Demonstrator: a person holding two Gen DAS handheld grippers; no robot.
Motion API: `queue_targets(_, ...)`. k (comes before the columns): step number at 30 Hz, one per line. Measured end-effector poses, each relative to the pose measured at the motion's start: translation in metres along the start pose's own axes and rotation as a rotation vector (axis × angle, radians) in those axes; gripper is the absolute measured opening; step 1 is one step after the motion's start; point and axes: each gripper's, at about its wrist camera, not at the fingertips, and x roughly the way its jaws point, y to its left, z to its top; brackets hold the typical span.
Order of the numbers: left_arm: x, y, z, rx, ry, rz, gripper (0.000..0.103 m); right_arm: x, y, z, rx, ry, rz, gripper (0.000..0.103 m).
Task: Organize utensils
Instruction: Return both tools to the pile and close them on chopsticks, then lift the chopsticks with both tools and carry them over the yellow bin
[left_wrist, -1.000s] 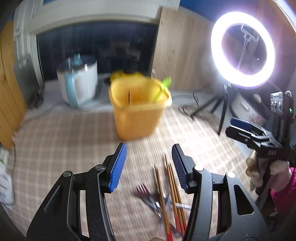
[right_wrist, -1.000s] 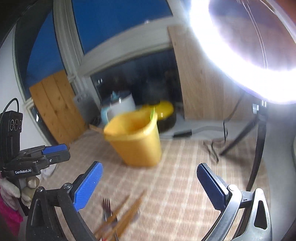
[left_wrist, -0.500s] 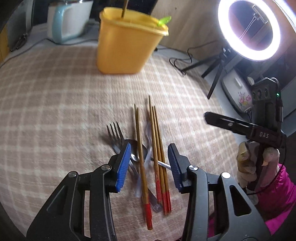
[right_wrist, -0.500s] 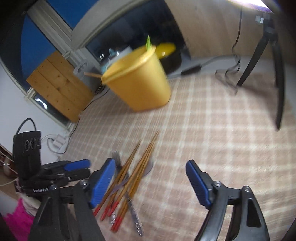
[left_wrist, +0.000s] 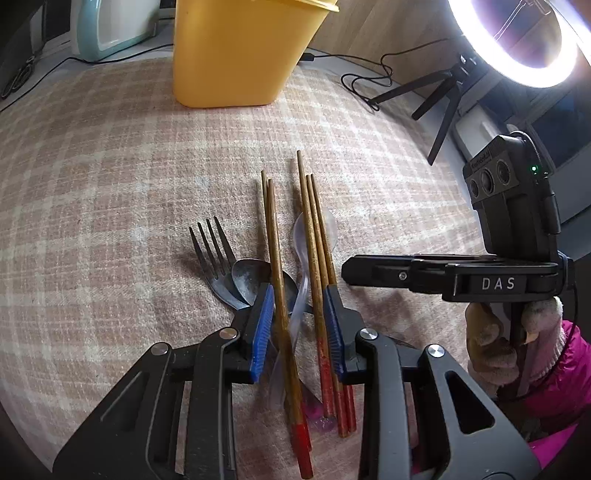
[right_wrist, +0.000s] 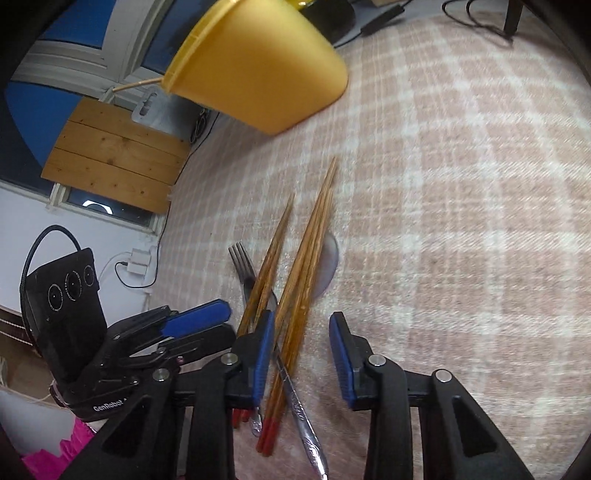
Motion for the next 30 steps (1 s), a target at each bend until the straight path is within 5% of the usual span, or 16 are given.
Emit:
queue_targets(16, 0.022, 0.006, 0.007, -0.011, 0.045, 0.0, 0.007, 0.014, -0.004, 0.01, 0.052, 0.018, 0.014, 0.012)
queue_targets(30, 0.016, 0.013, 0.007, -0.032, 0.026, -0.016, 0.004, 0.007, -0.01, 0.005, 0.061, 0.012, 0.033, 0.004)
